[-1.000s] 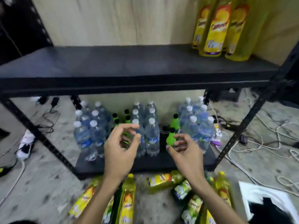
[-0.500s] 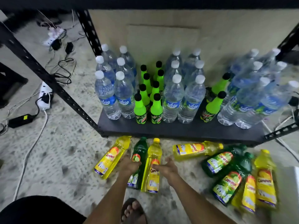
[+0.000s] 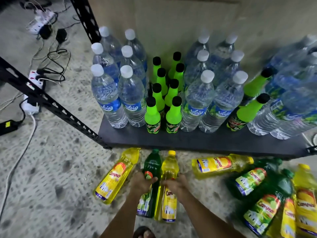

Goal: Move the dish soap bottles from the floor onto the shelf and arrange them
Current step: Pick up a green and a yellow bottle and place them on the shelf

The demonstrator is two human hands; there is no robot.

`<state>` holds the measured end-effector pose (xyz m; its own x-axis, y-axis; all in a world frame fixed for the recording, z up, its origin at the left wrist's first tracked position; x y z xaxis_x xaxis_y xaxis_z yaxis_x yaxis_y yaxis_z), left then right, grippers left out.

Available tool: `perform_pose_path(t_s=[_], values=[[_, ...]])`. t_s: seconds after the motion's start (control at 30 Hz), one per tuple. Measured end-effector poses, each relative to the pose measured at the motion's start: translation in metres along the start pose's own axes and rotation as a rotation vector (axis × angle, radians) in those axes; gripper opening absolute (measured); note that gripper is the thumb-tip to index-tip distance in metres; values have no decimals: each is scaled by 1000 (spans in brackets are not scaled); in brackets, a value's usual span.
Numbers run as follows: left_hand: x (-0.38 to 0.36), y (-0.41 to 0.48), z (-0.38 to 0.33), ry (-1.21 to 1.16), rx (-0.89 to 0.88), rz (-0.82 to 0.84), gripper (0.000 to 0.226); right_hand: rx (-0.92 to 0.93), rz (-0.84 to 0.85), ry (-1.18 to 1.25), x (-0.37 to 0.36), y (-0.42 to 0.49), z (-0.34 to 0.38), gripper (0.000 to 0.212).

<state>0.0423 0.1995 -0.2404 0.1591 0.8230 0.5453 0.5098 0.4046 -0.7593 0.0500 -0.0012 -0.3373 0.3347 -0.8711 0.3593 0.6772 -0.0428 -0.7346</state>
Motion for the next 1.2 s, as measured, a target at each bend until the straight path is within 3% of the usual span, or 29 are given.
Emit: perform_pose_path(t_s=[0.1,0.17,0.37,0.53,0.7,0.8,0.93,1.03,1.2], values=[[-1,-3,-3,69,-21,-14,42,-1,-36,-13,8,-11,9,76],[-5,-3,-1,102,-21,-25,43,10,-80,-24,23,-33,23,57],[0,-48,0,173,-79,-98,49,133,-162,-89,74,-87,41,33],[14,-119,-21,-7,-208,-94,39,325,-213,-168,138,-154,71,39],[51,-218,-78,-171,-480,-115,62,540,-269,-93,216,-237,117,42],[83,-301,-123,-222,-683,-218,76,684,-361,-12,274,-294,147,48],[124,-421,-185,-290,-922,-289,76,889,-445,154,357,-385,194,43],[152,-514,-234,-356,-1131,-356,68,1018,-518,232,421,-446,230,53],[176,-612,-329,-505,-1359,-218,64,1209,-705,271,524,-535,292,64]])
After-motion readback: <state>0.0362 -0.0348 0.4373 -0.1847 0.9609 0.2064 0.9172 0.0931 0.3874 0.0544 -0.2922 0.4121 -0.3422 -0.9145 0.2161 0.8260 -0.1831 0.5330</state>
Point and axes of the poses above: each hand's wrist, its own y-axis towards the middle knuckle, its own x-axis out of the back of the hand, z = x × y, the point moved 10 cm from there along y, towards the middle knuckle, and after that the axes turned 11 degrees about x, right-handed, at the moved point
